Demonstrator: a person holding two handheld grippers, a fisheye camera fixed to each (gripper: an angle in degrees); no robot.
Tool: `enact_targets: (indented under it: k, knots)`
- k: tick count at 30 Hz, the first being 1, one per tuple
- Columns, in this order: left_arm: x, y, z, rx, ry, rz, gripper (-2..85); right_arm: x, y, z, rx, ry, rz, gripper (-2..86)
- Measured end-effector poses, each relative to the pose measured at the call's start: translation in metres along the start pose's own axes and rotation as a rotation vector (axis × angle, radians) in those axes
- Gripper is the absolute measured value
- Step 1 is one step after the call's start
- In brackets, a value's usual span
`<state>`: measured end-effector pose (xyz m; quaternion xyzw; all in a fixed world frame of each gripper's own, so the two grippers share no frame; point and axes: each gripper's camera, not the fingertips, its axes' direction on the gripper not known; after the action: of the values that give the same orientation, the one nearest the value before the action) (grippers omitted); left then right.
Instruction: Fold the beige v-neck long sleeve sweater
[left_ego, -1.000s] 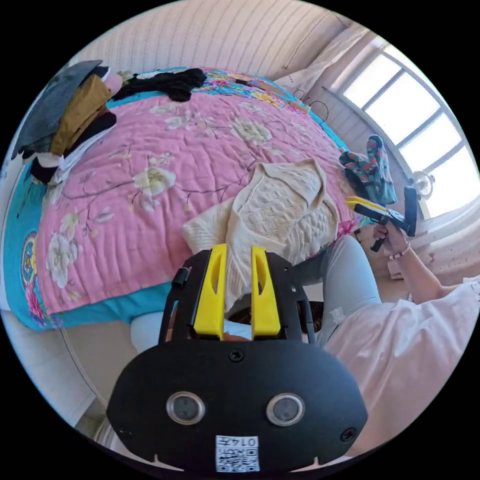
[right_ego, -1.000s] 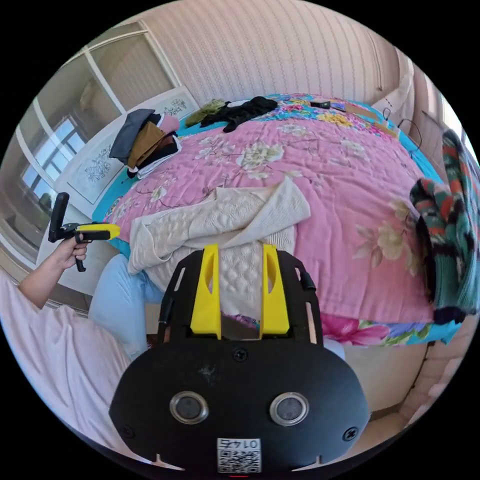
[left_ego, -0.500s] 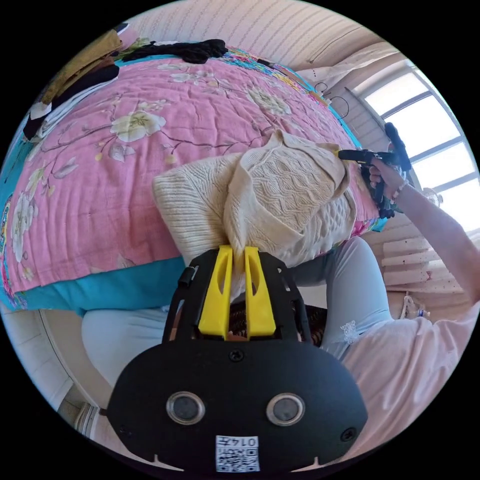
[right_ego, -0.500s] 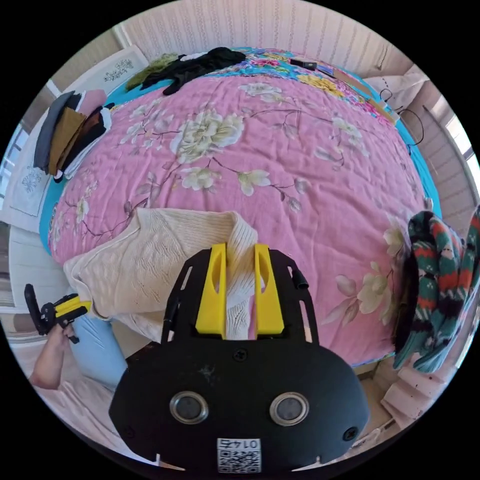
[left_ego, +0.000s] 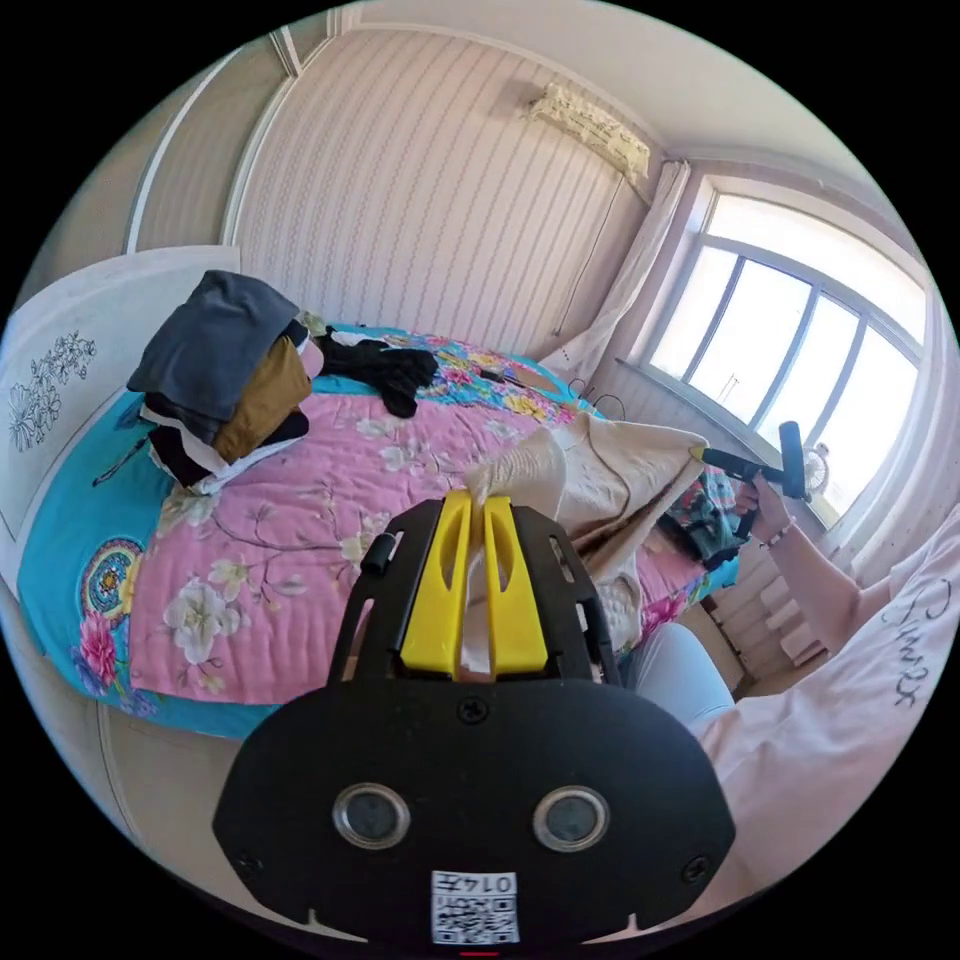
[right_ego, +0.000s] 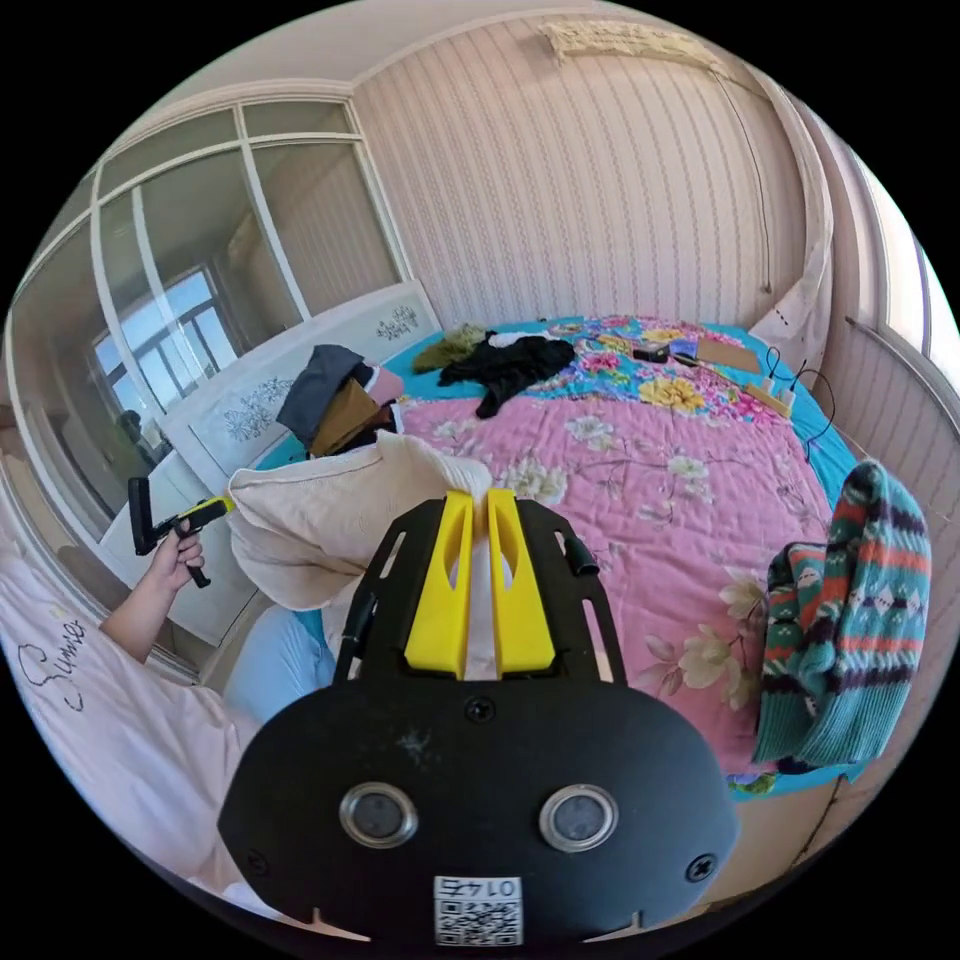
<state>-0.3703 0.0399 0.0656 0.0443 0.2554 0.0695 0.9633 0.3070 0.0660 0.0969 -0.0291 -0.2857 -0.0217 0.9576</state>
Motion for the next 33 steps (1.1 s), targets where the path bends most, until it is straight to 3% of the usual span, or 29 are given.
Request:
enact_targets:
  k: [10,15,20,26,33]
  knots:
    - [0.031,-0.067,-0.13,0.288,0.069,0.173,-0.9,-0.064,-0.003,-0.169,0.247,-0.062,-0.229,0.0]
    - [0.042,-0.078,-0.17,0.305,0.144,0.257,-0.9,-0.082,0.002,-0.215,0.308,-0.046,-0.265,-0.1]
    - [0.054,-0.105,-0.182,0.289,0.098,0.404,-0.9,-0.089,-0.021,-0.239,0.352,-0.021,-0.317,-0.1]
    - [0.013,-0.178,-0.089,0.169,0.152,0.358,-0.9,-0.037,-0.099,-0.186,0.277,-0.032,-0.257,-0.1]
    - [-0.065,-0.218,0.141,-0.131,0.134,0.217,-0.7,0.077,-0.163,0.008,-0.078,0.025,-0.024,-0.1]
